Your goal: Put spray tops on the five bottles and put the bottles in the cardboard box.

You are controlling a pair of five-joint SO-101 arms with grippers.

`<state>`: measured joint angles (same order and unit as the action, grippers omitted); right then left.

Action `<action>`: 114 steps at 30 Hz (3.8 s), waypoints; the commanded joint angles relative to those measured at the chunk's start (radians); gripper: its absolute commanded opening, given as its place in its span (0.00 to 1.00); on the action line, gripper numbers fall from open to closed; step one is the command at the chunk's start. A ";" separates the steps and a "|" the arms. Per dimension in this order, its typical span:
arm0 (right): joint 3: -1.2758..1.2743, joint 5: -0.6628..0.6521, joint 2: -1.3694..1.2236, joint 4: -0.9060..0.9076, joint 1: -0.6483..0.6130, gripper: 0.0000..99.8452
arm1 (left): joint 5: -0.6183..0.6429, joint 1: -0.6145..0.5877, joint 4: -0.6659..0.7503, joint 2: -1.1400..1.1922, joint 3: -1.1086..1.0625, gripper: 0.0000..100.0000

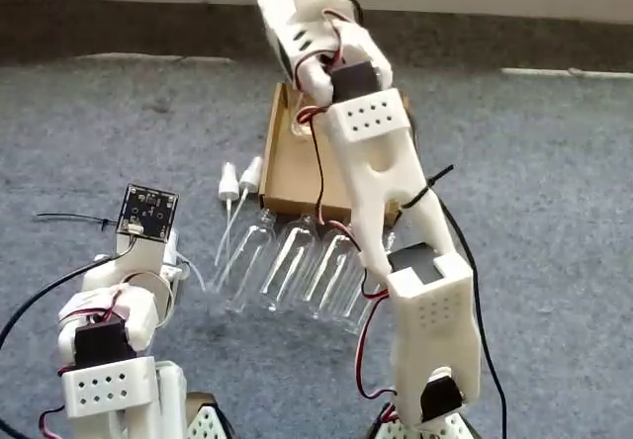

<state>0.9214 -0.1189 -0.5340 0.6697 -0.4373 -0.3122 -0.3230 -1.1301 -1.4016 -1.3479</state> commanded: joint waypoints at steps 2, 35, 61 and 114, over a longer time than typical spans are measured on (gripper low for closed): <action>0.338 -0.008 0.030 0.404 0.048 0.24 | -0.006 -0.008 0.017 -0.008 0.007 0.23; -1.360 0.367 0.746 0.587 0.263 0.24 | -0.006 0.024 0.035 -0.004 -0.021 0.23; -1.363 0.433 0.923 0.697 0.007 0.24 | -0.006 0.024 0.034 -0.004 -0.022 0.23; -1.190 -0.399 0.481 0.452 0.697 0.04 | -0.006 0.024 0.032 -0.002 -0.022 0.23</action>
<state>-0.4503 -0.4457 0.0936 1.1086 0.2348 -0.3122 -0.3214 -1.1116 -1.4016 -1.3725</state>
